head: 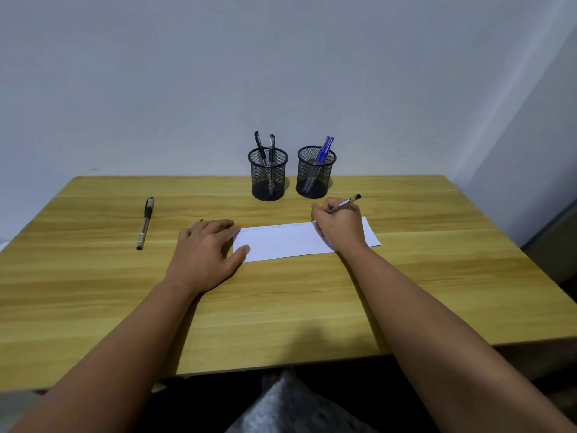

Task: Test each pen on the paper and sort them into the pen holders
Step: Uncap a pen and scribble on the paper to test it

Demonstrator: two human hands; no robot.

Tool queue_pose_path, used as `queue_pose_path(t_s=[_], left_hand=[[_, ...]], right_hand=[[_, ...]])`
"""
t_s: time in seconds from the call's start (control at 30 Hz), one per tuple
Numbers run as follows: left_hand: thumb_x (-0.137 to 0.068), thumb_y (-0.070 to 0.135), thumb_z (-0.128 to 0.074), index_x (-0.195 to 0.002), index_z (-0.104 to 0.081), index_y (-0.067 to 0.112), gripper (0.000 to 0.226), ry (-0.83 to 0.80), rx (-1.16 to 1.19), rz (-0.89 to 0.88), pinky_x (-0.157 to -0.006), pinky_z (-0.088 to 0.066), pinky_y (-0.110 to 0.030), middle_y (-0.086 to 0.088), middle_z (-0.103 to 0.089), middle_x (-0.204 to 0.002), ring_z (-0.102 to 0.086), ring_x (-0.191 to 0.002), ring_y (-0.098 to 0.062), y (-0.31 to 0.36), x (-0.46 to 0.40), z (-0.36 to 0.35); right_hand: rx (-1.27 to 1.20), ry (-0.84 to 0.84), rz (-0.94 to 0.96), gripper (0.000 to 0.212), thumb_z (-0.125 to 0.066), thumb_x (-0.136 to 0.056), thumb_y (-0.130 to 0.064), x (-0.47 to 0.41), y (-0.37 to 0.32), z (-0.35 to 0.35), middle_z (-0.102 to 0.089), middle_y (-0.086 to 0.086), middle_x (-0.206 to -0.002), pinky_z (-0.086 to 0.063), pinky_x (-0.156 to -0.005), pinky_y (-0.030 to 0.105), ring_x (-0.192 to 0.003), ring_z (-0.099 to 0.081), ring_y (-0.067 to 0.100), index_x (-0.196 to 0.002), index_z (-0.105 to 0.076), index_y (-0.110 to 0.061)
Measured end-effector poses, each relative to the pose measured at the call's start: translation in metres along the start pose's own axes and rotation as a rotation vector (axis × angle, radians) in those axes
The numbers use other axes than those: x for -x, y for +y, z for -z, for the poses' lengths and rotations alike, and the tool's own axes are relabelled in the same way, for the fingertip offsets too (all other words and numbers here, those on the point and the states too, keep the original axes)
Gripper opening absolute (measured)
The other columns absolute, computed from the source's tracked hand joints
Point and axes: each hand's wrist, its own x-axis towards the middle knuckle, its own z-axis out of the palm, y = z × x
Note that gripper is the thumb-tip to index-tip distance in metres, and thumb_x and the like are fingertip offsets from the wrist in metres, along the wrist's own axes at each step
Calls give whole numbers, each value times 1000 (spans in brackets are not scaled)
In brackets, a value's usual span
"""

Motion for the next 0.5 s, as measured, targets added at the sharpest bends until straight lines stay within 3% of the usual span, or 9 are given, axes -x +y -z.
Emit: queue_pose_path(t_s=[0.17,0.33,0.5], left_hand=[[-88,67,-44,-132,-64,36,57,-5,-4,1,-104,-33,-45,12,-58,-142,-46,-133,-18,0,-1,0],[-88,66,-46,-130,-64,37,55,3,1,0,-104,-34,-45,12,-59,-140,-47,-132,-18,-1,-1,-1],[-88,66,-46,-130,-64,37,55,5,-1,0,-104,-35,-46,12,-59,-139,-48,-131,-18,-2,-1,-2]], right_hand=[[67,-6,35,43,-74,-96,-29,-3,3,1,-66,3,-54,-64,-64,52,-55,-68,21,-56,-60,-20],[81,-12,33,40,-75,-95,-27,-2,4,0,-67,4,-55,-64,-65,60,-55,-69,21,-58,-61,-16],[111,9,51,42,-73,-95,-26,-4,7,-1,-66,0,-54,-66,-68,57,-63,-73,34,-55,-61,-22]])
